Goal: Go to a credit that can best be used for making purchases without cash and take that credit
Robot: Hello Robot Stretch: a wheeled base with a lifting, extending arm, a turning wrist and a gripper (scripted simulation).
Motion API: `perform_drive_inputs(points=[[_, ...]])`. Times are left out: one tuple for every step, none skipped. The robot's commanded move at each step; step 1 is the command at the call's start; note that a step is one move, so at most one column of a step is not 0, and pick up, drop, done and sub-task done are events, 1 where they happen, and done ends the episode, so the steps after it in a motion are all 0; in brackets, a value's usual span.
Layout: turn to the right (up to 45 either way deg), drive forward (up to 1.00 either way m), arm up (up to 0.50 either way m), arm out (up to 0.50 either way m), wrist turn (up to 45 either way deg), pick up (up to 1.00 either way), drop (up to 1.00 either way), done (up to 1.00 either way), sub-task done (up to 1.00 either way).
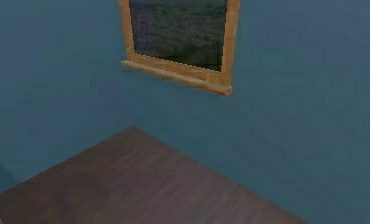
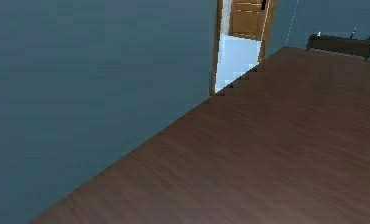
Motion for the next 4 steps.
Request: perform_drive_inputs(points=[[-45.0, 0.0, 0.0, 0.0, 0.0, 0.0, 0.0, 0.0, 0.0], [-45.0, 0.0, 0.0, 0.0, 0.0, 0.0, 0.0, 0.0, 0.0], [-45.0, 0.0, 0.0, 0.0, 0.0, 0.0, 0.0, 0.0, 0.0], [-21.0, 0.0, 0.0, 0.0, 0.0, 0.0, 0.0, 0.0, 0.0]])
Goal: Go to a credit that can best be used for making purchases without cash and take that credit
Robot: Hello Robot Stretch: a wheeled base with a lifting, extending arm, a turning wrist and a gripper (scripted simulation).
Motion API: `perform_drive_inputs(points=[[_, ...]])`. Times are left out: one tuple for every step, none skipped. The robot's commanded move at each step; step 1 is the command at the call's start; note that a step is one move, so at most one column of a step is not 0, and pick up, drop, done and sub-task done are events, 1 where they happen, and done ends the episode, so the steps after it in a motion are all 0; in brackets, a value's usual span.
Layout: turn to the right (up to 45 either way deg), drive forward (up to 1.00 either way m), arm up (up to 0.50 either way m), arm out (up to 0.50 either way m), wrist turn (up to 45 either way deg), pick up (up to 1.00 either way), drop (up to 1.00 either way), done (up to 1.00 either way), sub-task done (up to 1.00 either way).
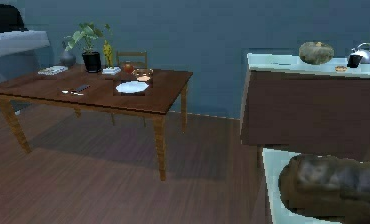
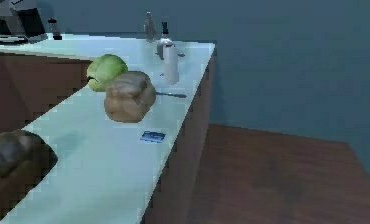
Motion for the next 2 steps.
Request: perform_drive_inputs(points=[[0.0, 0.0, 0.5, 0.0, 0.0, 0.0, 0.0, 0.0, 0.0], [0.0, 0.0, 0.38, 0.0, 0.0, 0.0, 0.0, 0.0, 0.0]])
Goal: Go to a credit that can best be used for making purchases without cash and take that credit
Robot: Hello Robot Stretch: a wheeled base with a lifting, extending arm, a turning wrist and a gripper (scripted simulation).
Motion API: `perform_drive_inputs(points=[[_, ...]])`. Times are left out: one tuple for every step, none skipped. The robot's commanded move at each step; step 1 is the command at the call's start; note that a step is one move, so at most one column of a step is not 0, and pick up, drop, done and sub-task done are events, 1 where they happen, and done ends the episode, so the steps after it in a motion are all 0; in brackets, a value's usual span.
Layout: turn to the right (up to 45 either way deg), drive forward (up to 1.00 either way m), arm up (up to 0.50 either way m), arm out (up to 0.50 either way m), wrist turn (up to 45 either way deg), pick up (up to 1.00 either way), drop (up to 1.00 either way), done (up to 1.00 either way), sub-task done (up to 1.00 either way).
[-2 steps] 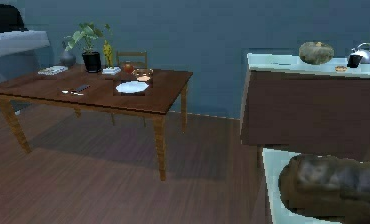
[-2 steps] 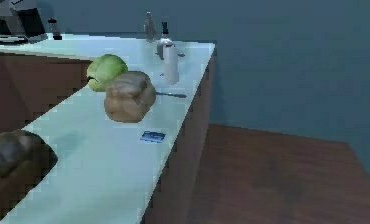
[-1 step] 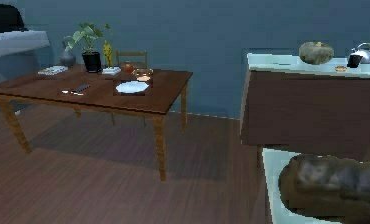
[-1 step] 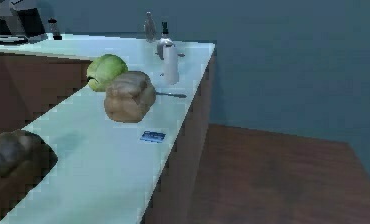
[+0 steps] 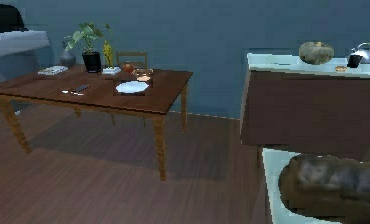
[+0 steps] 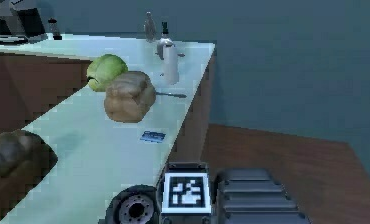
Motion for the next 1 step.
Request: perform_drive_inputs(points=[[0.0, 0.0, 0.0, 0.28, 0.0, 0.0, 0.0, 0.0, 0.0]])
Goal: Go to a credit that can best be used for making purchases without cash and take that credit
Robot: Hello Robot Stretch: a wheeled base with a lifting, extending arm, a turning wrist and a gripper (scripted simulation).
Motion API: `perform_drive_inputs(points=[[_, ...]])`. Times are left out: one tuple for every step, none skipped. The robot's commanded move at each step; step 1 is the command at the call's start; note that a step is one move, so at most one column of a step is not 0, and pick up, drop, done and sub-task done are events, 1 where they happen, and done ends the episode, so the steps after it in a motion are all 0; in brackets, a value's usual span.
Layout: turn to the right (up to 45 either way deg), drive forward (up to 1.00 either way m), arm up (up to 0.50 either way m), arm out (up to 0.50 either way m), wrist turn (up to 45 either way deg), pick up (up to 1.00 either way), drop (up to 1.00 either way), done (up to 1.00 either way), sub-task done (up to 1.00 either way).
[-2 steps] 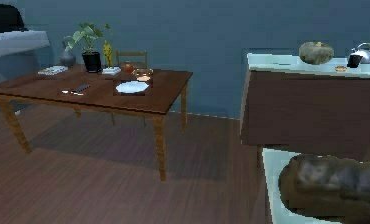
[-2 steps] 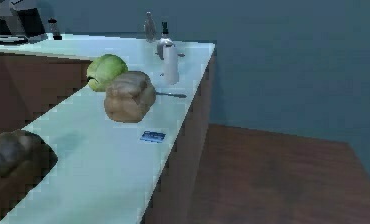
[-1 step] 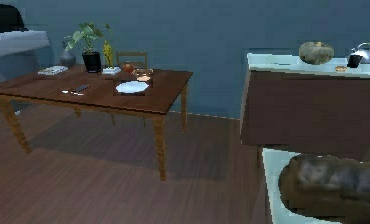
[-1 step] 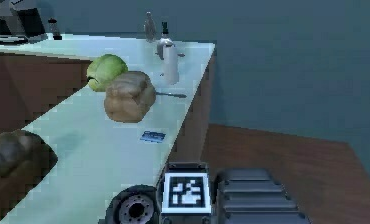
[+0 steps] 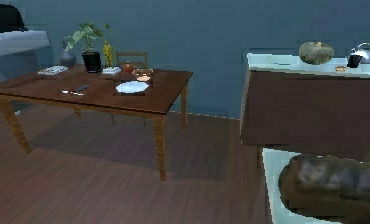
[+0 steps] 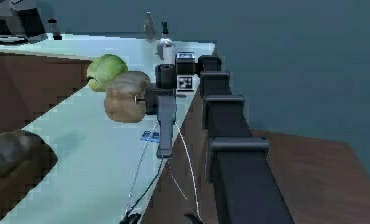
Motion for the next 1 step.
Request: perform_drive_inputs(points=[[0.0, 0.0, 0.0, 0.0, 45.0, 0.0, 0.0, 0.0, 0.0]])
